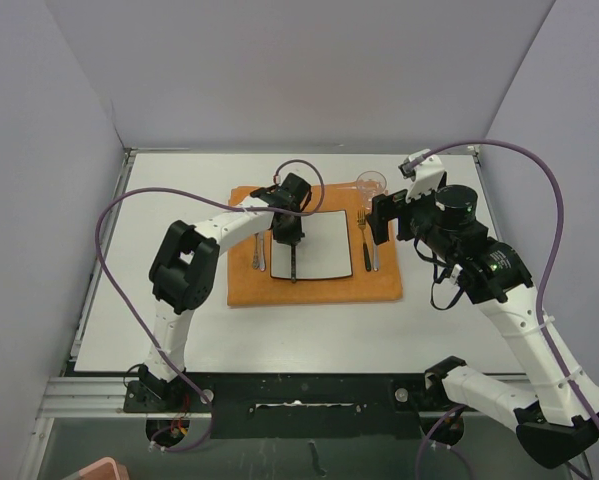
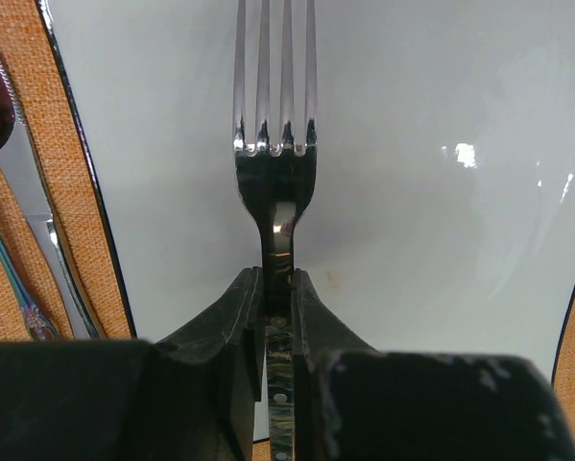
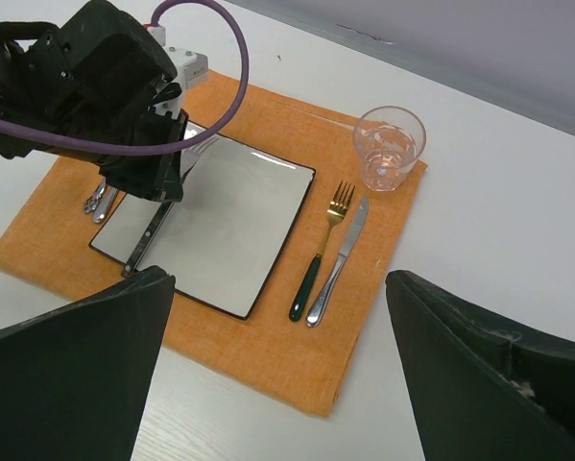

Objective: Set the dinner table for one person
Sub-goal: Place the fork on the napkin.

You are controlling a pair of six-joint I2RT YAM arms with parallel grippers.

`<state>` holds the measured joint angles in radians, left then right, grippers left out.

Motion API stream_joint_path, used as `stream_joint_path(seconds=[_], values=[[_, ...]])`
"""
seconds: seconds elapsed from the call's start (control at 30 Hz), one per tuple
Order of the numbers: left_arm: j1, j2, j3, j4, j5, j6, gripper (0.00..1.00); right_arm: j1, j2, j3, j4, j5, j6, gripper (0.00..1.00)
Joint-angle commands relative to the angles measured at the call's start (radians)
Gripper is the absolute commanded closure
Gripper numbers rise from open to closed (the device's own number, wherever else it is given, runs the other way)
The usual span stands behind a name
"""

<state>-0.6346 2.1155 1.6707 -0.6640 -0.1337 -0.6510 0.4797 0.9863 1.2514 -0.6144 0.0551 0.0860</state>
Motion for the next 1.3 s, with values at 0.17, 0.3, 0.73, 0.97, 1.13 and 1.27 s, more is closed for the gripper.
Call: stream_joint_path(seconds=[0.17,0.3,0.73,0.97,1.13,1.27], values=[[0.000,-0.131,0.017,-0.048,-0.124,0.071,1.00,0.010,-0.027,0.017,0.048,-0.018,0.014,0.02],[0.012,-0.232,0.000,-0.076,-0.182,0.101,1.00,0.009,-0.033,0.020,0.044,-0.015,0.006,0.02],[0.160,-0.518,-0.217,-0.088,-0.195,0.159,1.00,0.012,-0.023,0.047,0.031,-0.032,-0.008,0.02],[0.194,-0.537,-0.341,-0.044,-0.134,0.138,1.00,0.018,-0.002,0.054,0.037,-0.041,0.001,0.02],[0.193,-0.533,-0.407,0.015,-0.080,0.119,1.00,0.018,0.000,0.042,0.044,-0.044,0.009,0.02],[0.181,-0.499,-0.414,0.072,-0.048,0.134,1.00,0.019,0.006,0.043,0.047,-0.045,0.019,0.02]])
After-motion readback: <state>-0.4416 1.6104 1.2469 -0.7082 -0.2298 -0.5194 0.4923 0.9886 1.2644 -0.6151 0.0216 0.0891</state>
